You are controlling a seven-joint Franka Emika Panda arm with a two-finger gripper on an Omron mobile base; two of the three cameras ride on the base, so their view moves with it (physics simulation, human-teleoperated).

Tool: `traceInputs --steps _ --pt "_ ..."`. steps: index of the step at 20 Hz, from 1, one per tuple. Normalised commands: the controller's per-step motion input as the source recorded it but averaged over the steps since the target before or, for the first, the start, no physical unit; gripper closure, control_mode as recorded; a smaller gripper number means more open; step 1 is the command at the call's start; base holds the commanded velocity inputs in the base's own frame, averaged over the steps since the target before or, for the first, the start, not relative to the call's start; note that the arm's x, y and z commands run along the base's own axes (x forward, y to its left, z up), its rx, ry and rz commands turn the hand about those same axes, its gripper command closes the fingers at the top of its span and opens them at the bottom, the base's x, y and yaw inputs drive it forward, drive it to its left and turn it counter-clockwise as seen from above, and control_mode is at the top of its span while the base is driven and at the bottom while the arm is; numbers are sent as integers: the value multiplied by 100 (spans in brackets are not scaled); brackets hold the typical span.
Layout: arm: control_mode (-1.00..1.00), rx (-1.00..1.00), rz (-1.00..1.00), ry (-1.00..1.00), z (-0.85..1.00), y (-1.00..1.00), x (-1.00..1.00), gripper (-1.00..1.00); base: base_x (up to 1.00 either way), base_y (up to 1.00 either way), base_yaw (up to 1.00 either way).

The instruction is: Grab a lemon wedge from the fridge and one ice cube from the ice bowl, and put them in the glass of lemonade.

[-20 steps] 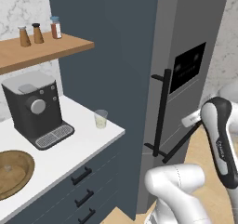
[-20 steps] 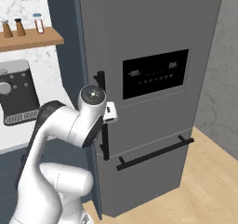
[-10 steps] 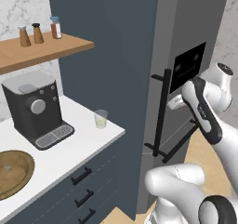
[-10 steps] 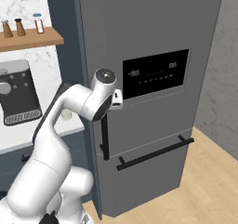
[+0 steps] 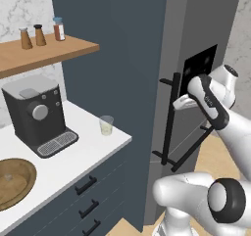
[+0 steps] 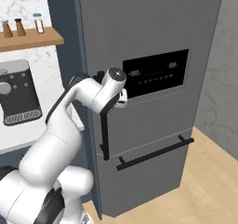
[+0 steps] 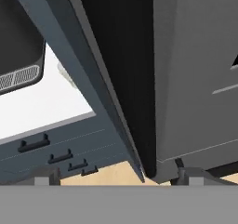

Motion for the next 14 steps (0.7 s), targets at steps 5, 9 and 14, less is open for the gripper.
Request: traceInputs --steps 5,9,14 --pt "-100 3 0 0 -21 0 63 -100 0 0 0" --pt "-100 3 0 -1 -20 0 44 -100 0 0 0" --pt "-100 3 0 -6 -19 7 27 -100 0 0 0"
